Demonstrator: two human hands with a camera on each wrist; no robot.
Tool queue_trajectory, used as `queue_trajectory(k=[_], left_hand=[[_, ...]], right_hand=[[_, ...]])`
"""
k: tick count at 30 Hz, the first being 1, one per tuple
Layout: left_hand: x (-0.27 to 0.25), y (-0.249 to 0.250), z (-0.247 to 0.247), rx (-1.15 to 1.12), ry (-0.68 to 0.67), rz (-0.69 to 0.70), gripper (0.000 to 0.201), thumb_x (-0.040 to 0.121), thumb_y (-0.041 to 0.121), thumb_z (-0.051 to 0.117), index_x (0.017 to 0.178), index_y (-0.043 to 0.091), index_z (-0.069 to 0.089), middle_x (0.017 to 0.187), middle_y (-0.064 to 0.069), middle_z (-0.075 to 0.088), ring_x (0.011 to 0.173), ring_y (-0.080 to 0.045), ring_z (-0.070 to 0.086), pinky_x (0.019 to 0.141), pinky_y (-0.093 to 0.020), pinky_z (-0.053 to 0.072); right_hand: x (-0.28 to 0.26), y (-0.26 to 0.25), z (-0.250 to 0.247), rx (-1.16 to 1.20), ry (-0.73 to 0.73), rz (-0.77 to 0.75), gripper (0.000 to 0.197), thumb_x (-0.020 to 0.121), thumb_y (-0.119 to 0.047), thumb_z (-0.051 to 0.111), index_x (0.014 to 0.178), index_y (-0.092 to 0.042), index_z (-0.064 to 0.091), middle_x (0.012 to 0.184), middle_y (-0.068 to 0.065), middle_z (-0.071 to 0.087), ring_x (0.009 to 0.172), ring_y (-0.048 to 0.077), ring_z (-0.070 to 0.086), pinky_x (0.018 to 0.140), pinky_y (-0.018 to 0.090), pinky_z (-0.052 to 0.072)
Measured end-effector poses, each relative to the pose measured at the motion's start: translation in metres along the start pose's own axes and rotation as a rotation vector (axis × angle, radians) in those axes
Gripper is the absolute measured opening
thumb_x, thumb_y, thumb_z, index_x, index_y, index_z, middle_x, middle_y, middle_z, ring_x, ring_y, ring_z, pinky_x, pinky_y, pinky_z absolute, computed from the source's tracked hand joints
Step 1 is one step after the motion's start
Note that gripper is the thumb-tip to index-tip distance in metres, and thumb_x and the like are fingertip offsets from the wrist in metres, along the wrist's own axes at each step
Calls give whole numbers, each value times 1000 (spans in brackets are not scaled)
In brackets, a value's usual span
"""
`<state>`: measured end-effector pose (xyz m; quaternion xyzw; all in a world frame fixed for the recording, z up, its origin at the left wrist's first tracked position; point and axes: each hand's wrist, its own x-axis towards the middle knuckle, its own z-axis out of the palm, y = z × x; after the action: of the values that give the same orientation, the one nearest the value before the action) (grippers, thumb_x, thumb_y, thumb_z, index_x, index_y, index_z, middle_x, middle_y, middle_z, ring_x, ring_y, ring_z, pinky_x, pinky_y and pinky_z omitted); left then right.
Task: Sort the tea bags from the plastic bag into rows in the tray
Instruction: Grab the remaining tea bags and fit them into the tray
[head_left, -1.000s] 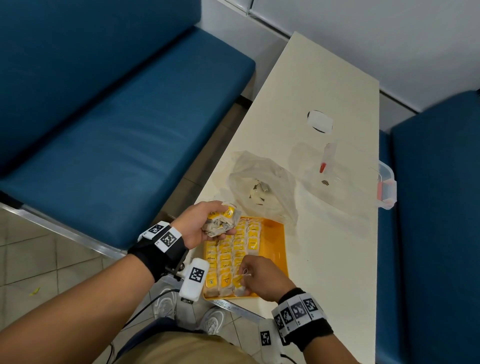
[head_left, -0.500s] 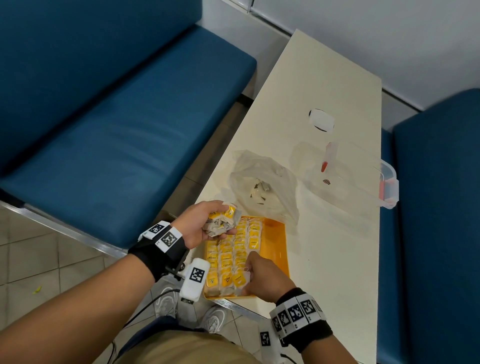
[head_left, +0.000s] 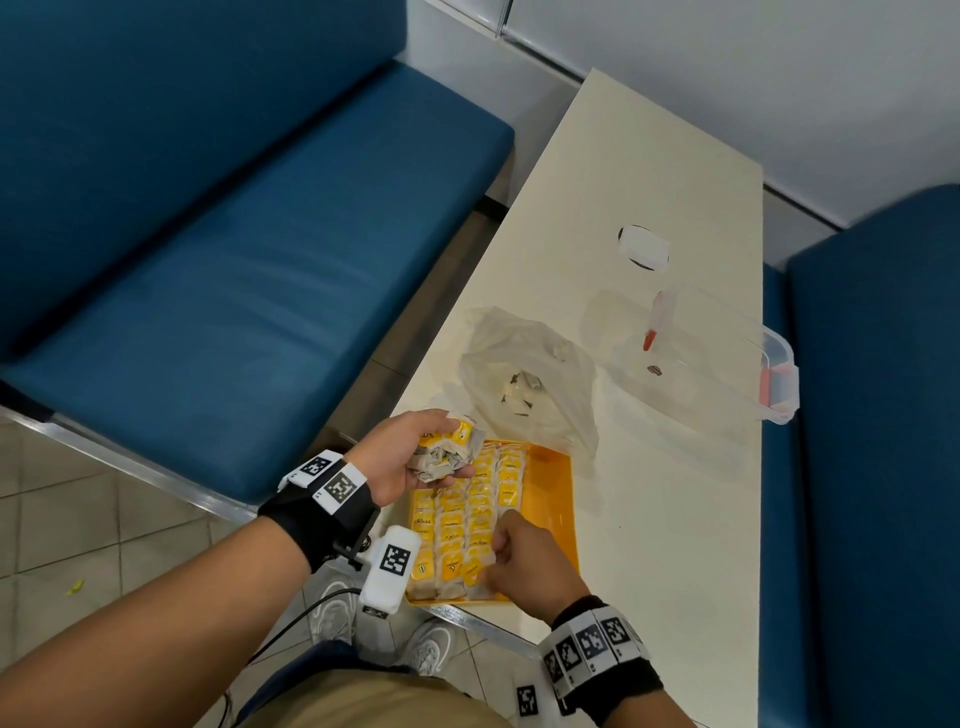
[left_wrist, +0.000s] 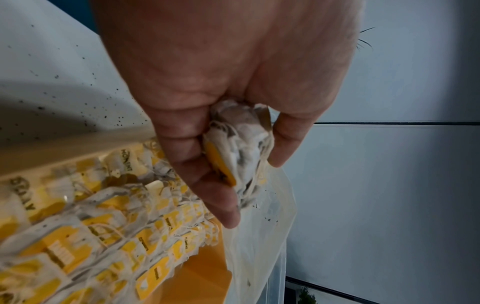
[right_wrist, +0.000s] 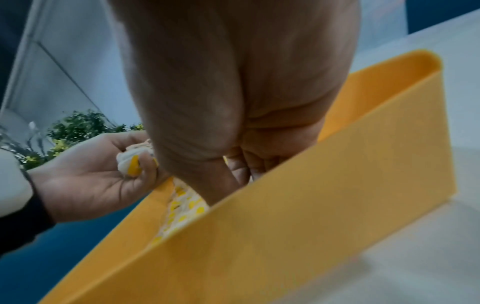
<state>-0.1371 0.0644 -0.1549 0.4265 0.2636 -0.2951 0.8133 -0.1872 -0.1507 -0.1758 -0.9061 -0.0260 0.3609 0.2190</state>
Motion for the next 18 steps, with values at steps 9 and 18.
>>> queue_trajectory(k=[9, 18], left_hand=[[-1, 2, -1, -15, -37, -32, 42, 97, 44, 60, 111, 5, 69, 114, -25, 72, 92, -39, 72, 61, -32, 57], [-5, 1, 7, 64, -135, -92, 46, 99, 39, 58, 124, 1, 66, 113, -26, 72, 91, -39, 73, 63, -34, 58]], right_hand=[[-2, -14, -24, -13, 154, -74, 21, 84, -24, 74, 87, -21, 53, 84, -5, 63, 74, 9, 57, 65, 21, 45], [19, -66, -84, 90, 284, -389, 51, 84, -19, 73, 129, -36, 58, 117, -8, 50, 93, 7, 55, 81, 13, 43]])
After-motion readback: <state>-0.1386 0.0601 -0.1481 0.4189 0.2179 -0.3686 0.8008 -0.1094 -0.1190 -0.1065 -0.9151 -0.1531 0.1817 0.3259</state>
